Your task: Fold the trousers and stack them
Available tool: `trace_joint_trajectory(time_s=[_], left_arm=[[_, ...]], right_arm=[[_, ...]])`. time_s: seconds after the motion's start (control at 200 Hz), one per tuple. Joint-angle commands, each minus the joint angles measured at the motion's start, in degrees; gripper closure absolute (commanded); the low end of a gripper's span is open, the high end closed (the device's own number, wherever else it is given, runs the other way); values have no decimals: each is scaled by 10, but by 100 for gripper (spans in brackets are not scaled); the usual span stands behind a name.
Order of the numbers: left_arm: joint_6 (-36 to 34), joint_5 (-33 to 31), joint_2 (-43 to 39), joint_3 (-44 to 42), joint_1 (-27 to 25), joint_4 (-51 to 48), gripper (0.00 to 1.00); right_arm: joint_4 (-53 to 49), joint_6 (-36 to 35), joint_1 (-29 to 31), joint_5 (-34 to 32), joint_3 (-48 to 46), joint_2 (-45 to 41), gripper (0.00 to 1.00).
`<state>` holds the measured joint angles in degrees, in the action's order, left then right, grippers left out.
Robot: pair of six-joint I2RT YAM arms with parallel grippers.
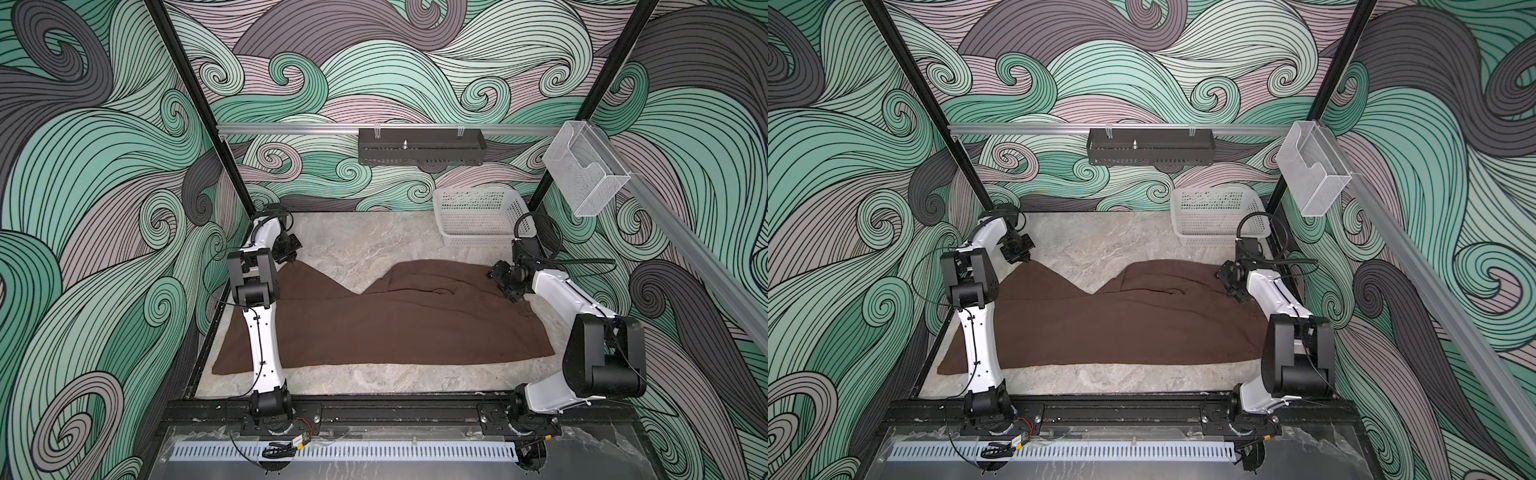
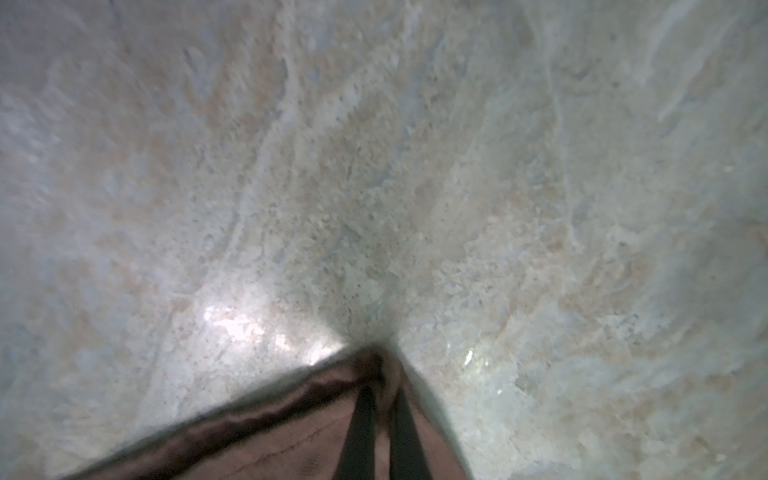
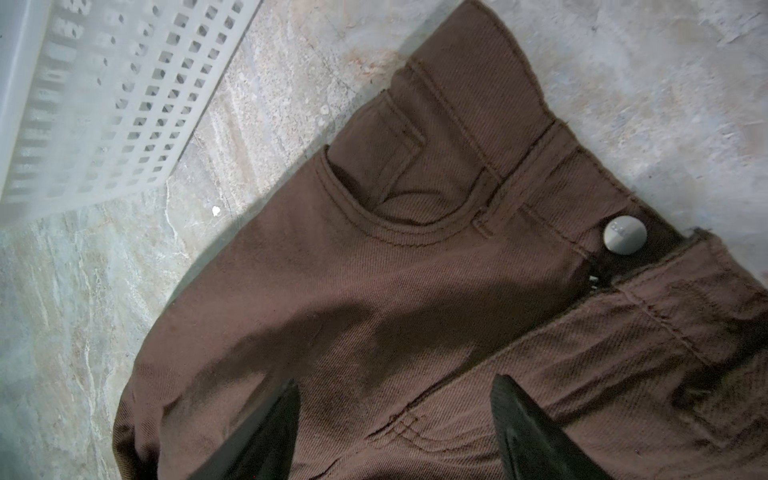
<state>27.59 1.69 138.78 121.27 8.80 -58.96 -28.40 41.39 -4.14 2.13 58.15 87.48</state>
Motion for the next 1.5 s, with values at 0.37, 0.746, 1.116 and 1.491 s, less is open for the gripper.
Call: trace_joint_trajectory(time_s=[0.37, 0.746, 1.116, 1.491], left_arm=[[12, -10, -97, -8, -3, -5, 100], [64, -1, -192, -54, 36, 33, 100], [105, -33, -256, -76, 97, 148, 100], [92, -35, -176, 53, 108, 128, 100]], right_arm=[[19, 26, -53, 15, 46, 89, 32], [30, 48, -75, -25, 28, 154, 71], [41, 54, -91, -79, 10, 162, 79], [30, 47, -103, -90, 12, 166, 80]])
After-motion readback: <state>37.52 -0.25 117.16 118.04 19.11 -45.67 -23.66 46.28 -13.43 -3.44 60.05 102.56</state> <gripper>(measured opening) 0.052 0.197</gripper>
